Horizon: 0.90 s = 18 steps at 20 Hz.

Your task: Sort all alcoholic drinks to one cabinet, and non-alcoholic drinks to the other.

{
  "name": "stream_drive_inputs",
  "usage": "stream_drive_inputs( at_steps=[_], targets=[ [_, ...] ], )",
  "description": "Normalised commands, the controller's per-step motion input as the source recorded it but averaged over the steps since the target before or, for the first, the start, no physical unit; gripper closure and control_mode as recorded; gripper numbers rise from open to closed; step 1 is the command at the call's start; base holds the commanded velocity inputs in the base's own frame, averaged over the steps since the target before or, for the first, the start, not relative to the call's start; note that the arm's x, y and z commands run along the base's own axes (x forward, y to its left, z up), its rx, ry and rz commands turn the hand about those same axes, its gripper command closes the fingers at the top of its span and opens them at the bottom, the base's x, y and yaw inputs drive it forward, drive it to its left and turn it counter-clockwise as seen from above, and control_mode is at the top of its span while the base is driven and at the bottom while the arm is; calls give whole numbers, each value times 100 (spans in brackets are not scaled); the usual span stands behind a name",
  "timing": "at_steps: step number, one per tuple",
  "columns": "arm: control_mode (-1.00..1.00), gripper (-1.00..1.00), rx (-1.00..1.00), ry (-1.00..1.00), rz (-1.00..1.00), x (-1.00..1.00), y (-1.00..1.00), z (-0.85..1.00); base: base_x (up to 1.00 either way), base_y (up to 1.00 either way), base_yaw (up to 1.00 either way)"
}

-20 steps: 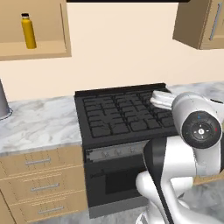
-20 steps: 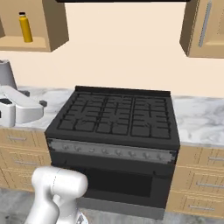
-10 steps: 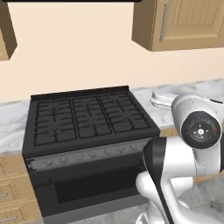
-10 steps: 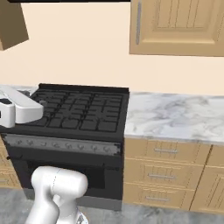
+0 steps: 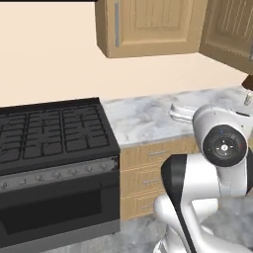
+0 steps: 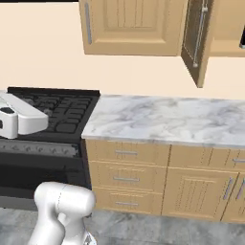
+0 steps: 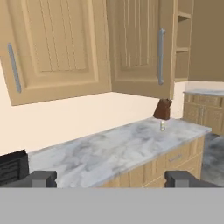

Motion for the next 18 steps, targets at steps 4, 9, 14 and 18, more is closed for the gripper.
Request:
stream_drive_inputs(
  at_steps=[4, 9, 14, 18],
  targets=[
    [100, -100, 0, 0, 0, 0, 0, 0, -91, -97, -6],
    [100, -100, 0, 0, 0, 0, 0, 0, -91, -95, -8],
    [100, -100, 0, 0, 0, 0, 0, 0, -40, -100, -5],
    [100, -100, 0, 0, 0, 0, 0, 0, -10, -100, -2]
  ],
)
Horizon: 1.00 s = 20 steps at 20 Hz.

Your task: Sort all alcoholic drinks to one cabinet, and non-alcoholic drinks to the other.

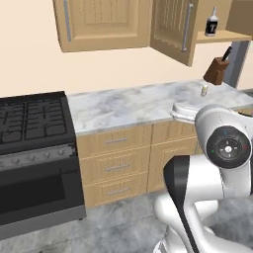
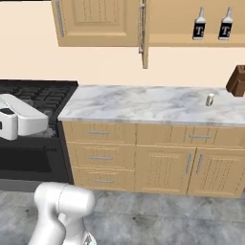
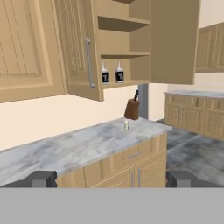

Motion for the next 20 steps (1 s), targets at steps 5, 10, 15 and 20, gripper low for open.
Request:
stream_drive_inputs(
  at_steps=[5, 10, 15, 20],
  targets=[
    [100, -100, 0, 0, 0, 0, 0, 0, 14, -93, -10],
    [100, -100, 0, 0, 0, 0, 0, 0, 0, -99, -32],
    [100, -100, 0, 0, 0, 0, 0, 0, 0, -95, -37],
    [100, -100, 0, 0, 0, 0, 0, 0, 8, -98, -35]
  ],
)
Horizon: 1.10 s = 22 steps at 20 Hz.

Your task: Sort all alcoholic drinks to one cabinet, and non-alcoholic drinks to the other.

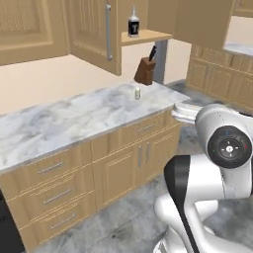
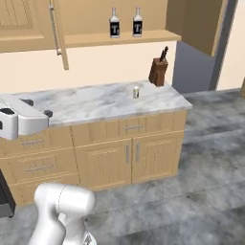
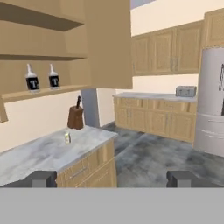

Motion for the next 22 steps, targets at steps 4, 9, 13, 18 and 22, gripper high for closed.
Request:
stream_drive_inputs(
  at_steps=[4, 9, 13, 18, 22],
  targets=[
    [100, -100, 0, 0, 0, 0, 0, 0, 31, -96, -26],
    [100, -100, 0, 0, 0, 0, 0, 0, 59, -100, -18],
    [100, -100, 0, 0, 0, 0, 0, 0, 95, -87, -13],
    [100, -100, 0, 0, 0, 0, 0, 0, 89, -81, -7],
    [100, -100, 0, 0, 0, 0, 0, 0, 41, -41, 8]
  ],
)
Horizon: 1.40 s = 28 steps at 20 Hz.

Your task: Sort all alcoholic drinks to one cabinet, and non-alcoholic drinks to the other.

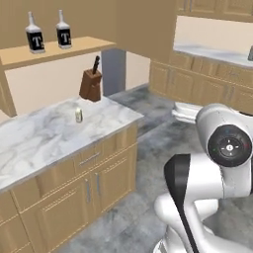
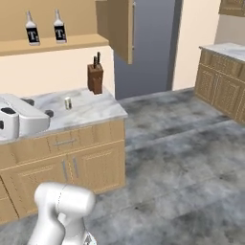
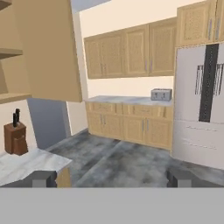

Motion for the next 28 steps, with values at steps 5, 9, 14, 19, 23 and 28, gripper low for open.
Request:
stream_drive_inputs(
  at_steps=[5, 9, 14, 19, 23, 28],
  targets=[
    [100, -100, 0, 0, 0, 0, 0, 0, 76, -1, 26],
    [100, -100, 0, 0, 0, 0, 0, 0, 78, 0, 28],
    [100, -100, 0, 0, 0, 0, 0, 0, 75, -6, 31],
    [100, -100, 0, 0, 0, 0, 0, 0, 43, -21, 40],
    [100, -100, 0, 0, 0, 0, 0, 0, 27, -32, 40],
    [100, -100, 0, 0, 0, 0, 0, 0, 50, -28, 38]
  ],
)
